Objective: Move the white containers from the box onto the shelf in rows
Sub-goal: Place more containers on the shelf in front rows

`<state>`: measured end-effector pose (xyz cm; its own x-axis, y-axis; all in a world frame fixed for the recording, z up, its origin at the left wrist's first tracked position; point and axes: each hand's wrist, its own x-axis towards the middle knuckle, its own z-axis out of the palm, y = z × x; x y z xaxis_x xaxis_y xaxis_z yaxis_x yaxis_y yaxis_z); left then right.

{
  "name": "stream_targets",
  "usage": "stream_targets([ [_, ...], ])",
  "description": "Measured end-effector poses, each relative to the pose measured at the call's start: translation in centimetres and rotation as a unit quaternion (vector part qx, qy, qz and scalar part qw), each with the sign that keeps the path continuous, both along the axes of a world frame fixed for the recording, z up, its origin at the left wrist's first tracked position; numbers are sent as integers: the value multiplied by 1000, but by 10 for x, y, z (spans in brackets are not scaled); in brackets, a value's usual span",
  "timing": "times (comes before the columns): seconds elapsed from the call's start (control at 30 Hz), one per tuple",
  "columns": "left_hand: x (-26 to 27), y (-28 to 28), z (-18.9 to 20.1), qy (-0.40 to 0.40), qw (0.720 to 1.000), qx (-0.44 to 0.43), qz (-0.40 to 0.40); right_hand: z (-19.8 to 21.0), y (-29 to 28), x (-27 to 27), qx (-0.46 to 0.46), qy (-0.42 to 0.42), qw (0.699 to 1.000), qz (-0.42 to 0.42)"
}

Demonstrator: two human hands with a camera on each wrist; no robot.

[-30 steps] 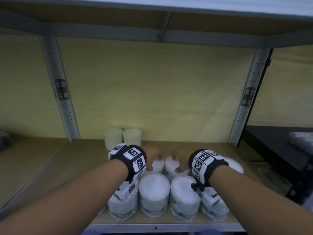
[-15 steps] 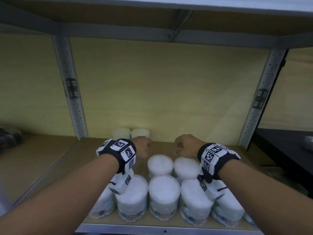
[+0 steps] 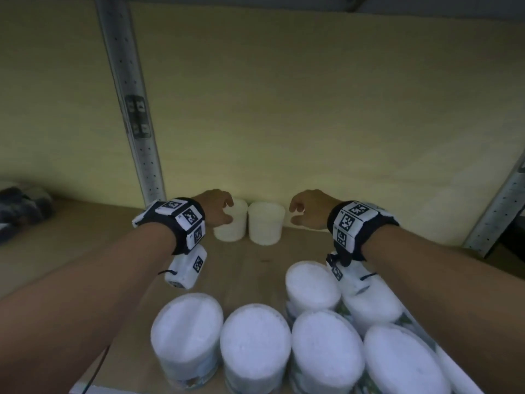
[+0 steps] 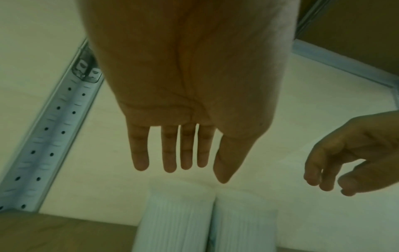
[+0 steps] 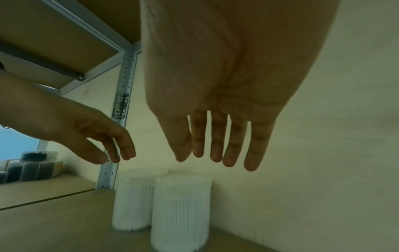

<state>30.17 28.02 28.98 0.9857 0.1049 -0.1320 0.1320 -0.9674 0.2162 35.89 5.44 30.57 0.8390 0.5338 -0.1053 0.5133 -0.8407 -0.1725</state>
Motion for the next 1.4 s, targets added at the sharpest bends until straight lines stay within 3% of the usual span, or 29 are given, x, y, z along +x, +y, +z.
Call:
stream_targets([
  [0.37, 60, 17, -20, -20, 1000, 12, 7, -19, 66, 49, -52, -29, 998, 36],
  [0.7, 67, 25, -26, -17, 999, 30, 3, -31, 92, 68, -138, 11, 990, -3],
  [1.03, 68, 25, -30, -37, 999, 35, -4, -29, 91, 63, -142, -11, 990, 16],
  [1.4, 68, 23, -27, -35, 999, 35, -7, -19, 80, 63, -49, 31, 998, 32],
])
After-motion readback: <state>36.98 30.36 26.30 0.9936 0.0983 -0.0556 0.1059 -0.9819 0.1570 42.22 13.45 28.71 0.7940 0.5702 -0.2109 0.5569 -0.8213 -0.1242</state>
